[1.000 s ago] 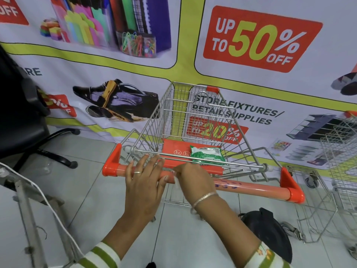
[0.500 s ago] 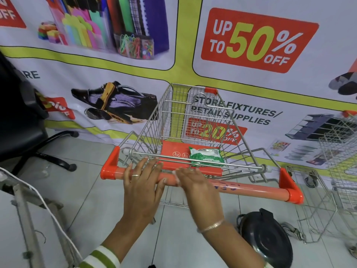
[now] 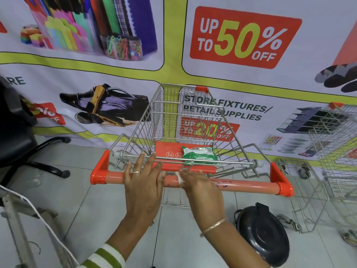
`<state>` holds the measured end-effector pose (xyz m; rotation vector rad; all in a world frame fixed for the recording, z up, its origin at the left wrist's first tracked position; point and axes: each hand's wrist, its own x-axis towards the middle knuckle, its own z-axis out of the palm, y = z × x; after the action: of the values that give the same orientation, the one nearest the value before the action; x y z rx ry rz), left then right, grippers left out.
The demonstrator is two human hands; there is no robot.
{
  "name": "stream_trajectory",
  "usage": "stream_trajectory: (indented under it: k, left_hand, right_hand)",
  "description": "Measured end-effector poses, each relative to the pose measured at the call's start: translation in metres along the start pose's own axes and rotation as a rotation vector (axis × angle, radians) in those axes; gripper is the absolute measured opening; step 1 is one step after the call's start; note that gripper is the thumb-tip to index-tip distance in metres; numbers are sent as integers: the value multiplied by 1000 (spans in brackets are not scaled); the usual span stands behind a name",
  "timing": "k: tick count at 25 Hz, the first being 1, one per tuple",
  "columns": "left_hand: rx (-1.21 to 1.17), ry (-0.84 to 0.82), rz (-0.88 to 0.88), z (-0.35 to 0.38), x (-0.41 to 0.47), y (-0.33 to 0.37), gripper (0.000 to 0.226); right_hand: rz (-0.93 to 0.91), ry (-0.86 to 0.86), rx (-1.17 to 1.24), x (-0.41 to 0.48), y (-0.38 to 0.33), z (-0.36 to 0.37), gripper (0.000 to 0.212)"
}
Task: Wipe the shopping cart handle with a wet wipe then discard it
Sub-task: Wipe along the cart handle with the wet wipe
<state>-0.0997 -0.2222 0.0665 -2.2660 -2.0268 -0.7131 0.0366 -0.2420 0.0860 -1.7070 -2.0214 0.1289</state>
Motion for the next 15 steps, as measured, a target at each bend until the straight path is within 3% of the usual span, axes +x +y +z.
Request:
stream_trajectory:
  k: [5,10,15]
  left_hand:
    - [-18,25,4,1,0,1,71]
    - [-28,18,11,0,-1,1,70]
    - [-69,49,12,2,-2,-5,69]
  right_hand:
    - [-46,-21,8,7,-29,16,15]
    - [-72,145,-127,-17,9,6,39]
    - [-156,68,-111,-21,-21,29,47]
